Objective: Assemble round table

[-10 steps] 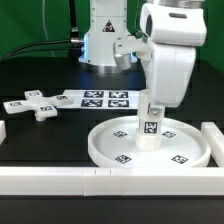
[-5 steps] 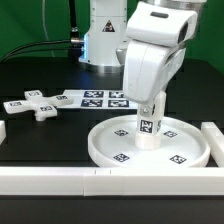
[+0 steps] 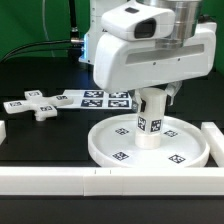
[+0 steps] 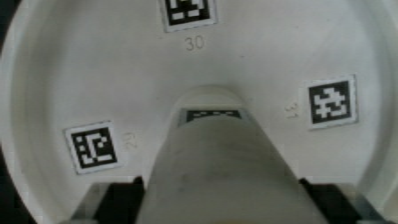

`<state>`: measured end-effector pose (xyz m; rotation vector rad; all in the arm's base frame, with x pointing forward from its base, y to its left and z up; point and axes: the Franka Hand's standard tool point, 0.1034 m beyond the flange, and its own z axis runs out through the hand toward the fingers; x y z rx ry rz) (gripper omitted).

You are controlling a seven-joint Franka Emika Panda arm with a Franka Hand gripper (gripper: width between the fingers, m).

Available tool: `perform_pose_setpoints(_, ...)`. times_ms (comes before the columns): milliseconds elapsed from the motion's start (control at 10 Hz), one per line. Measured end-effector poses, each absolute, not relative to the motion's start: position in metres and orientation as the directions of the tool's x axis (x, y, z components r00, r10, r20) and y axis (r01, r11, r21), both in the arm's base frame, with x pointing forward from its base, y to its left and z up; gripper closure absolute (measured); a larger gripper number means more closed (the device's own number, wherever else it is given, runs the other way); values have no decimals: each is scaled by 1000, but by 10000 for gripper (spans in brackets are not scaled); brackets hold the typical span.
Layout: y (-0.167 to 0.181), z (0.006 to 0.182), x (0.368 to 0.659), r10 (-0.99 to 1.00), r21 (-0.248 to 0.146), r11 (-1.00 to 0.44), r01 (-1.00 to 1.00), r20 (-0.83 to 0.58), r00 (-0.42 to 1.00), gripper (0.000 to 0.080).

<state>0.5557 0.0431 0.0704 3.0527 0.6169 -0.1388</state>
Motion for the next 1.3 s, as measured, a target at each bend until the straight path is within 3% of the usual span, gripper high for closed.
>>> perform_pose_setpoints(700,43,70,555,-48,21,-999,-46,-83,995,390)
perform_pose_setpoints(900,42,70,554,-326,3,-945,-327,-89,941,390)
perform_pose_setpoints(1300,42,71,557,-639,-3,-766,-643,-98,763,390)
